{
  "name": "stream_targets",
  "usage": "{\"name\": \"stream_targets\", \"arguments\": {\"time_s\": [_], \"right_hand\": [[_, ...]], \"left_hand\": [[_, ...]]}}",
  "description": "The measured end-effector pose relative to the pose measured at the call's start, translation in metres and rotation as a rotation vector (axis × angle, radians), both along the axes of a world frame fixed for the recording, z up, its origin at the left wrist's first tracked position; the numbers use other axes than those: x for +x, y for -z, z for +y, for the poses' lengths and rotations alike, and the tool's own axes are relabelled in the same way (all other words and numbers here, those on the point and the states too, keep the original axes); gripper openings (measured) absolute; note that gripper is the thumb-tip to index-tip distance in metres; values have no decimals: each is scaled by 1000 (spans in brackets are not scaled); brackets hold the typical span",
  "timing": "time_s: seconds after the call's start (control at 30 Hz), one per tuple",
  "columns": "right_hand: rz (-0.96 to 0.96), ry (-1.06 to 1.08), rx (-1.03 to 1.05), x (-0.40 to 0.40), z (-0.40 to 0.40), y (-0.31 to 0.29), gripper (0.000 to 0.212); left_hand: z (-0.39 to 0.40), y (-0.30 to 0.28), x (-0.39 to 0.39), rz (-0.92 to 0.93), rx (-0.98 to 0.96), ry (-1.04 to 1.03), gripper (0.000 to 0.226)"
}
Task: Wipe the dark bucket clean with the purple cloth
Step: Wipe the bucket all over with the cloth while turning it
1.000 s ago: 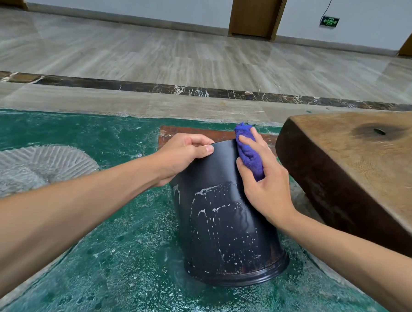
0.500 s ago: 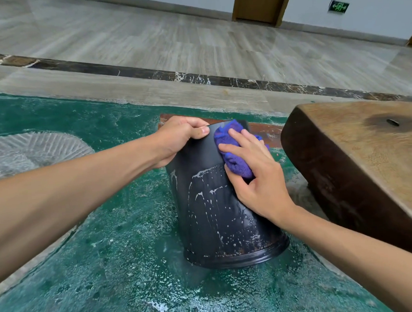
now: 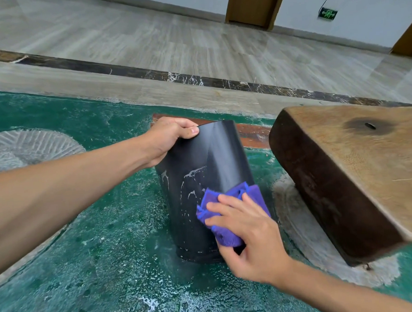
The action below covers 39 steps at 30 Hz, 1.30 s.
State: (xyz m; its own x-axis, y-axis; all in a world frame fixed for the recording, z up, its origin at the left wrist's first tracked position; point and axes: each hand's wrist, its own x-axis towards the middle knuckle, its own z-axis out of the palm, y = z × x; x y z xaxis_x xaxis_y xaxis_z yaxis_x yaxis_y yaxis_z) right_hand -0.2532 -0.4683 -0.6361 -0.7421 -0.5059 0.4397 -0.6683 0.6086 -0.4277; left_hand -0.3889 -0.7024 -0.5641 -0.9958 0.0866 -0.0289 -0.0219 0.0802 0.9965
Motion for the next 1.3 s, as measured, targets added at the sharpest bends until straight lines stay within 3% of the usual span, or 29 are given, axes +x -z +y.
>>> {"name": "stream_targets", "arguments": {"time_s": [0.3, 0.47, 0.6, 0.67, 0.77, 0.87, 1.07, 1.3], "right_hand": [[-207, 61, 102, 52, 18, 5, 41], [-337, 268, 176, 65, 14, -10, 37], [-431, 381, 354, 62, 19, -24, 42], [-560, 352, 235, 60, 24, -31, 38], [-923, 246, -354, 52, 27, -39, 26], [-763, 362, -676, 34, 33, -53, 19], [-324, 609, -874, -8, 31, -85, 15], [-199, 549, -680, -35, 3, -80, 26]], "left_hand": [[2, 1, 4, 5, -41, -1, 23], [9, -5, 11, -4, -82, 3, 21], [20, -10, 17, 3, -158, 0, 20], [24, -11, 19, 3, -169, 25, 17], [24, -12, 22, 6, -166, 94, 13], [17, -15, 26, 55, -244, 154, 16], [8, -13, 39, 131, -402, 299, 23], [18, -14, 41, 142, -396, 334, 26]]}}
